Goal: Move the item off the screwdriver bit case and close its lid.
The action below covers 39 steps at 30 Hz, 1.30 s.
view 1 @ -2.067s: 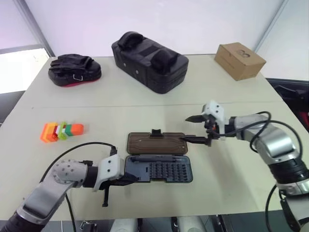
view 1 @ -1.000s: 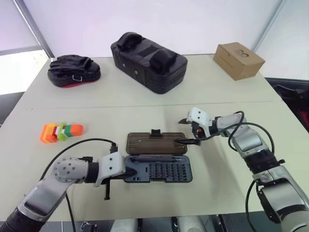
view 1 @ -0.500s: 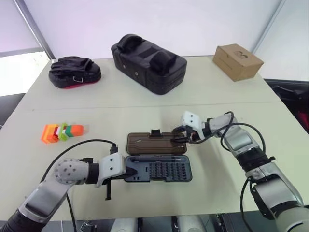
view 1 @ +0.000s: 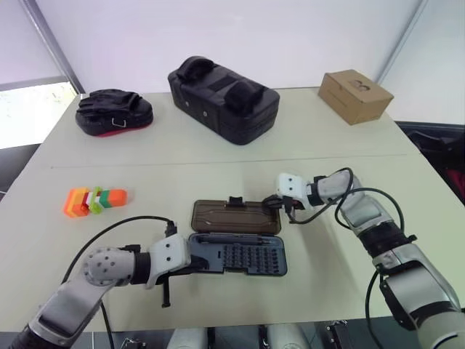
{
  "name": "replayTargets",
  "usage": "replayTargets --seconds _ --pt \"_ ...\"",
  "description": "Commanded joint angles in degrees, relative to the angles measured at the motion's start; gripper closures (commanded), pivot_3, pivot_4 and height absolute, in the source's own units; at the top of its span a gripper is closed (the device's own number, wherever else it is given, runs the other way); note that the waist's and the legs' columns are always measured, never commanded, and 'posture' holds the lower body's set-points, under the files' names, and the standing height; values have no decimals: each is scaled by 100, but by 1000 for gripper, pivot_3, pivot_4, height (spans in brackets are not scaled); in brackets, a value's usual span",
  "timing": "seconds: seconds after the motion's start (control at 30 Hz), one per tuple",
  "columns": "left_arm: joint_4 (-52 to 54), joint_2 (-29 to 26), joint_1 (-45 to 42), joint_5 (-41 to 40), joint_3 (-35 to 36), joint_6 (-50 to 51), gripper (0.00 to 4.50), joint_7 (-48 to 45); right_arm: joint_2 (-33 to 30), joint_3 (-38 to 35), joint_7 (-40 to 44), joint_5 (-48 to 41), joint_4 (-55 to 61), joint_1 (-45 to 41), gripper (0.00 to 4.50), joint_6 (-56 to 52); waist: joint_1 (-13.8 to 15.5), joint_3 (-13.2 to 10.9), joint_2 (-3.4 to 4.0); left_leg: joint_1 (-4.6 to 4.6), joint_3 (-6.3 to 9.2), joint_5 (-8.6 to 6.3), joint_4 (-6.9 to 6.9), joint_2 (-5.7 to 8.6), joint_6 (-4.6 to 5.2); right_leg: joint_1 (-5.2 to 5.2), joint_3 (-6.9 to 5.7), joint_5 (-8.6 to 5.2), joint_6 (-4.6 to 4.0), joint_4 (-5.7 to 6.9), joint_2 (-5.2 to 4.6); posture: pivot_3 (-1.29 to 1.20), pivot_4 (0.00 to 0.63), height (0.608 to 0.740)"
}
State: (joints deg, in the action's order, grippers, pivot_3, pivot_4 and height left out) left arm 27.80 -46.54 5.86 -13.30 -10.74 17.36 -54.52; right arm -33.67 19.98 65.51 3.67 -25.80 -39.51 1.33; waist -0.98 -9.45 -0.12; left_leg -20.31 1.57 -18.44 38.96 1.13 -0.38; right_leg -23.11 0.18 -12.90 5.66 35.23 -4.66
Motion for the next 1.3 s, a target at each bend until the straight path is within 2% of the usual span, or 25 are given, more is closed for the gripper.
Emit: replayTargets --seconds 0.03,0.6,0.77,1.0,1.17,1.3 --pt "-212 16 183 77 -220 281 4500 6 -78 -275 -353 84 229 -21 4473 156 1 -1 2 -1 0 0 0 0 0 -1 0 0 0 0 0 0 150 740" --pt "-354 86 59 103 -206 246 4500 -29 -408 -920 -373 -477 2199 507 4473 -912 33 -10 10 -14 -1 0 0 2 0 -12 1 -1 -1 -4 -7 0 150 740" --pt "-350 304 -98 1 -76 233 4500 141 -387 -949 -428 -503 2464 665 4473 -1047 39 -12 10 -17 -1 0 0 3 0 -13 1 -1 -1 -7 -9 0 150 740" --pt "145 730 -292 -1019 461 754 4500 227 -378 -918 -402 -535 2495 729 4473 -994 1 -55 1 -36 0 0 0 -1 0 -34 0 -1 0 -5 -3 0 150 740" --pt "493 782 -325 -1400 742 788 4500 280 -403 -888 -416 -490 2393 724 4473 -853 17 -69 1 -113 0 4 6 0 -6 -109 0 4 4 2 -3 0 150 740" --pt "657 838 -616 -2364 1395 1404 4500 513 -408 -875 -418 -468 2321 707 4473 -749 25 -79 -2 -124 2 5 5 1 -8 -120 -2 6 6 3 -5 0 150 740"
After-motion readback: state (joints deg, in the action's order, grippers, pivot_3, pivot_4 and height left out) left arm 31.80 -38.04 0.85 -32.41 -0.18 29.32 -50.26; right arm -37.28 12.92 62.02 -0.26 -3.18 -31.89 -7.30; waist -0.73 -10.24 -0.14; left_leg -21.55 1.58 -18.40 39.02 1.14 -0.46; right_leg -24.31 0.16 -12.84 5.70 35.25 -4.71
